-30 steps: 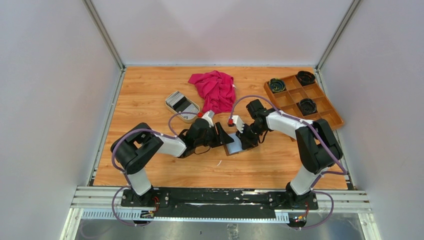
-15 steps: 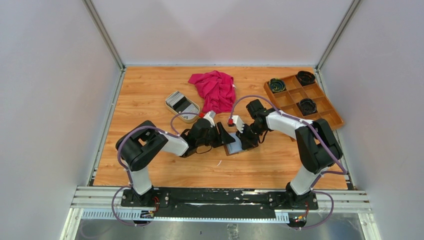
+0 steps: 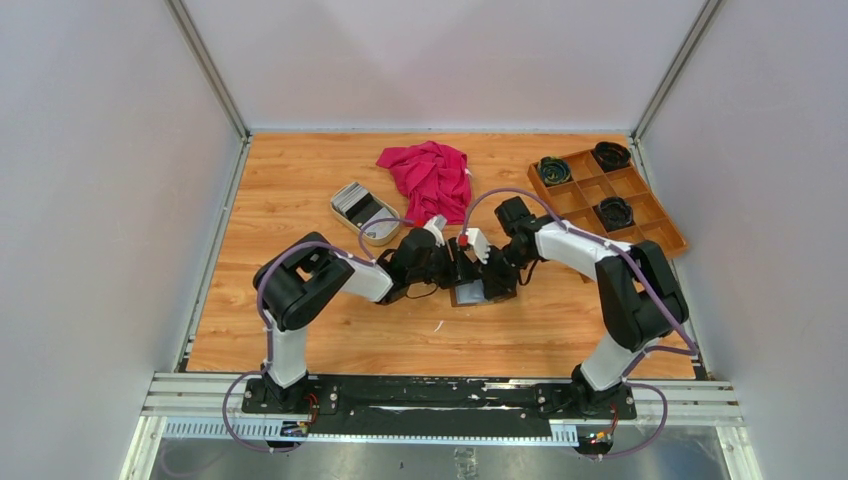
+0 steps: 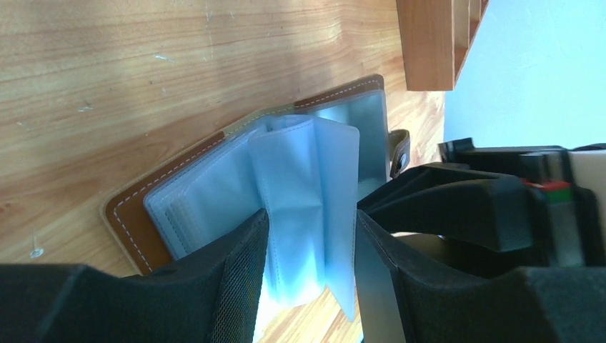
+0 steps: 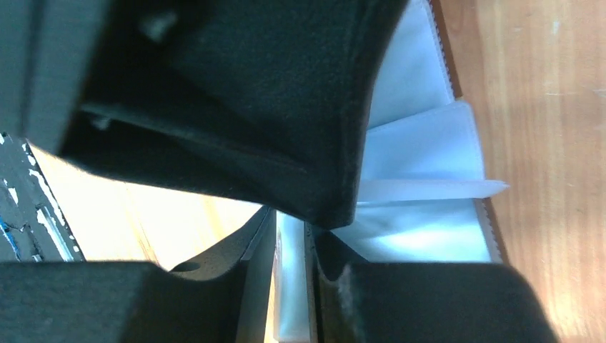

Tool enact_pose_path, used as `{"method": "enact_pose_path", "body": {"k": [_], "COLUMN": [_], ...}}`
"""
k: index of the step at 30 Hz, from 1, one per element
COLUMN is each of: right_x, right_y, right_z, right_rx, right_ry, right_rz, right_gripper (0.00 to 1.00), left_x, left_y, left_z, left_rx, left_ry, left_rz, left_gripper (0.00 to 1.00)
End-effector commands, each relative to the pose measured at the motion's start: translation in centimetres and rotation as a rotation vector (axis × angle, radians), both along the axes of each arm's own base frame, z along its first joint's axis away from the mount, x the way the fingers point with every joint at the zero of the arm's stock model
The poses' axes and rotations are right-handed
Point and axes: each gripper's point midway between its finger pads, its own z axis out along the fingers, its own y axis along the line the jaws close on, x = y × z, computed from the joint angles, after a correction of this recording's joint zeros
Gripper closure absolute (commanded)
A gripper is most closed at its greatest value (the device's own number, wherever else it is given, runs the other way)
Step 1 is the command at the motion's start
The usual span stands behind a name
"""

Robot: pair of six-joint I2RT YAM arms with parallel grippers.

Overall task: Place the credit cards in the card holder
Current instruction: Turn over the card slot in the card holder.

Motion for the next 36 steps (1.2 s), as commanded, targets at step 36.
{"method": "enact_pose_path", "body": {"k": [36], "right_x": [2.4], "right_y": [0.8], "right_z": [0.7], "right_rx": [-0.199], "right_ry": [-0.476], "right_rz": [0.144], "right_gripper": [0.76], "left_x": [-0.2], "left_y": [-2.5], "left_z": [0.5], "left_rx": [-0.061], "left_ry": [0.044], "left_rz": [-0.07], "left_gripper": [0.48]}}
